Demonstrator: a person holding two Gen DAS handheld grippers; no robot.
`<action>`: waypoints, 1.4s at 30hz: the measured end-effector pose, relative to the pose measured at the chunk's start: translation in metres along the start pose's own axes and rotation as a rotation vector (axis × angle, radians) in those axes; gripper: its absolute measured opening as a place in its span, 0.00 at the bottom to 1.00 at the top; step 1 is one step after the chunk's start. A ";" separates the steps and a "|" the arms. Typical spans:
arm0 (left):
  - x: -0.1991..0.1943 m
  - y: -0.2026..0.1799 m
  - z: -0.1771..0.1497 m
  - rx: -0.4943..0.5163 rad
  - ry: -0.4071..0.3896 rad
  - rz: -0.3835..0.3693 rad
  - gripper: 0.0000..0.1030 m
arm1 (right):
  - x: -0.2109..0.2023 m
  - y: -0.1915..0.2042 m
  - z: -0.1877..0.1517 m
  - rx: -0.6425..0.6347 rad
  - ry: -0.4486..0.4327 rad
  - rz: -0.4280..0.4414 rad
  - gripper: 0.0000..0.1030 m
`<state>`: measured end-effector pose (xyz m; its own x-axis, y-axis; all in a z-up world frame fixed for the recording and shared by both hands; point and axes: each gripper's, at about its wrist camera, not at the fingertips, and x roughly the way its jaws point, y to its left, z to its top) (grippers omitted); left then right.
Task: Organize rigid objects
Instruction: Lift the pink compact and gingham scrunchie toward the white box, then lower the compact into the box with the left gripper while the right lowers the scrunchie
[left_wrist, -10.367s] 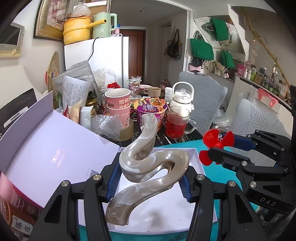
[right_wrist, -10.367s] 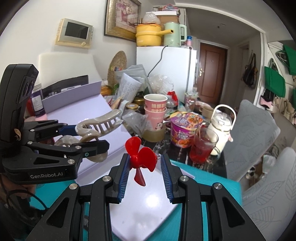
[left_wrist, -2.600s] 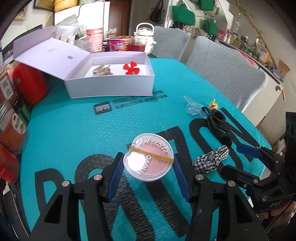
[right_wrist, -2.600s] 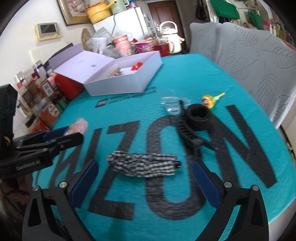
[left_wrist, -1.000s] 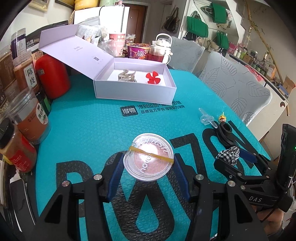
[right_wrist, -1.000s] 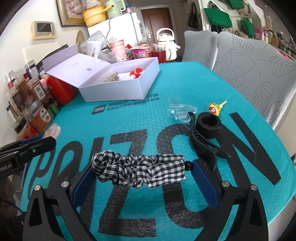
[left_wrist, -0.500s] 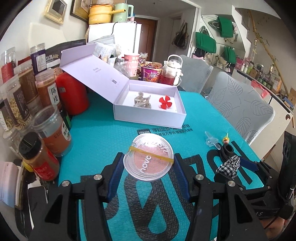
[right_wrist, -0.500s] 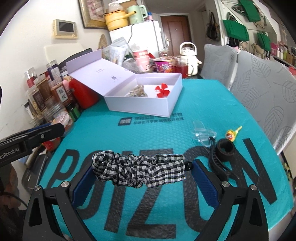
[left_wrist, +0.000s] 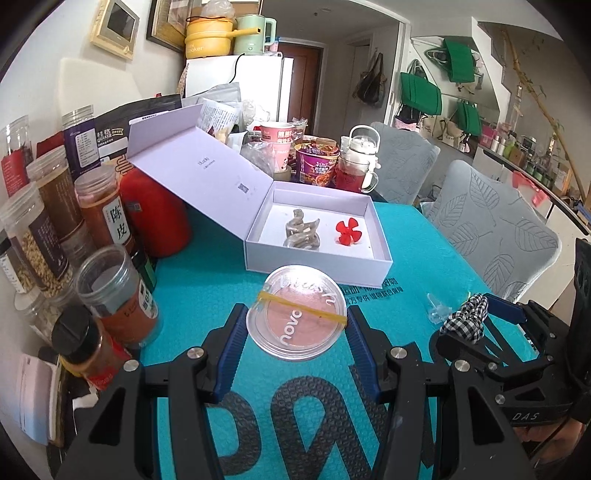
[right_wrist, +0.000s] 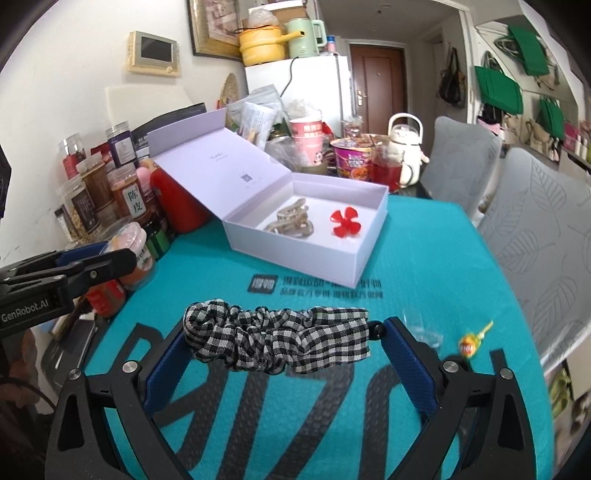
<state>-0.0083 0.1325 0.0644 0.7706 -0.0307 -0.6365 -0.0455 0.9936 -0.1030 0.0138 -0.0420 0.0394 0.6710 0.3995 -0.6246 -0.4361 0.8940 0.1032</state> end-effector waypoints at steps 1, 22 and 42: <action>0.002 0.001 0.003 0.000 -0.001 0.000 0.52 | 0.002 -0.001 0.004 0.000 -0.001 0.003 0.97; 0.058 0.010 0.084 0.032 -0.060 0.002 0.52 | 0.049 -0.019 0.093 -0.085 -0.048 -0.025 0.97; 0.125 0.011 0.161 0.060 -0.100 0.037 0.52 | 0.102 -0.024 0.170 -0.168 -0.121 -0.063 0.97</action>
<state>0.1899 0.1570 0.1072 0.8286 0.0141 -0.5596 -0.0394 0.9987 -0.0332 0.1947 0.0124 0.1047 0.7629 0.3747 -0.5268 -0.4784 0.8753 -0.0701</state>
